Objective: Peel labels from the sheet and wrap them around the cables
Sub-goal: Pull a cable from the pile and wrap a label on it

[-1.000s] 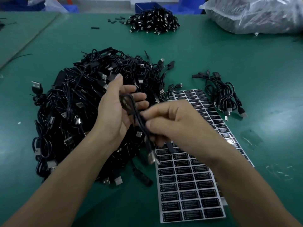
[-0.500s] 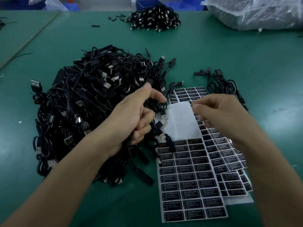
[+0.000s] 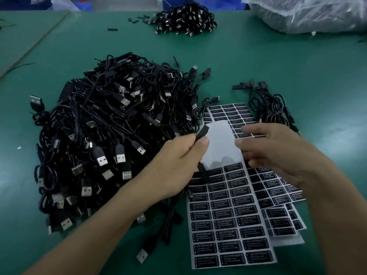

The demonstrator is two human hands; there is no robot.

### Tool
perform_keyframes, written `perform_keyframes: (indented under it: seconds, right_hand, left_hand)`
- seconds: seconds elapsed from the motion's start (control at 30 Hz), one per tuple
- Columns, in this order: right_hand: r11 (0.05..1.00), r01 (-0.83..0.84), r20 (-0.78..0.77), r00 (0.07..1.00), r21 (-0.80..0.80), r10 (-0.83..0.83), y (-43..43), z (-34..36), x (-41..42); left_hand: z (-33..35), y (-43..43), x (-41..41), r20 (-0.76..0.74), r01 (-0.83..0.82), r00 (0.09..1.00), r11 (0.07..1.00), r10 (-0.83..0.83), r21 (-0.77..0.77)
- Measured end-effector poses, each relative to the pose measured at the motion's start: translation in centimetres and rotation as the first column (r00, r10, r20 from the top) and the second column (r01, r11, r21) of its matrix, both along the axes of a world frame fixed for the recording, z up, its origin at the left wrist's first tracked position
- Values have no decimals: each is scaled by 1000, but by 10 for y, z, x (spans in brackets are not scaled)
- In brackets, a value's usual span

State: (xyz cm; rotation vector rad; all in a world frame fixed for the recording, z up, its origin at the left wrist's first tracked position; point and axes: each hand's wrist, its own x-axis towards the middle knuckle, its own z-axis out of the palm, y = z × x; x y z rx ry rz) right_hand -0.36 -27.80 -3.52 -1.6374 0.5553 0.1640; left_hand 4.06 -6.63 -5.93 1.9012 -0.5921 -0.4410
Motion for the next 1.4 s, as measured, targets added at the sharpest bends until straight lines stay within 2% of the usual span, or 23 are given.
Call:
perform_keyframes:
  seconds: [0.1,0.17,0.43,0.6,1.1,1.4]
  right_hand:
    - [982,-176,-31,984,-72,174,0,1,-8]
    - [974,-218,-17,976,-56,218,3,1,-11]
    - [975,-175,65,984,138,167,7,-4,-15]
    - [967,-159,89,986,200,144,8,-10,-15]
    - [965,-248,70,965,-80,254,13,-14,-15]
    - [956,-276,76,956,-103,284,14,-16,-15]
  left_hand:
    - [1,-2,-2,104,20,994,1000,-18,-22]
    - [0,-2,-3,131,26,991,1000,-24,-15]
    - [-7,-8,-12,205,-44,978,997,32,56]
    - [-10,-9,-15,213,-85,974,996,80,16]
    - [-11,-12,-20,209,-140,971,986,118,95]
    - [-12,-13,-19,184,-153,974,984,134,94]
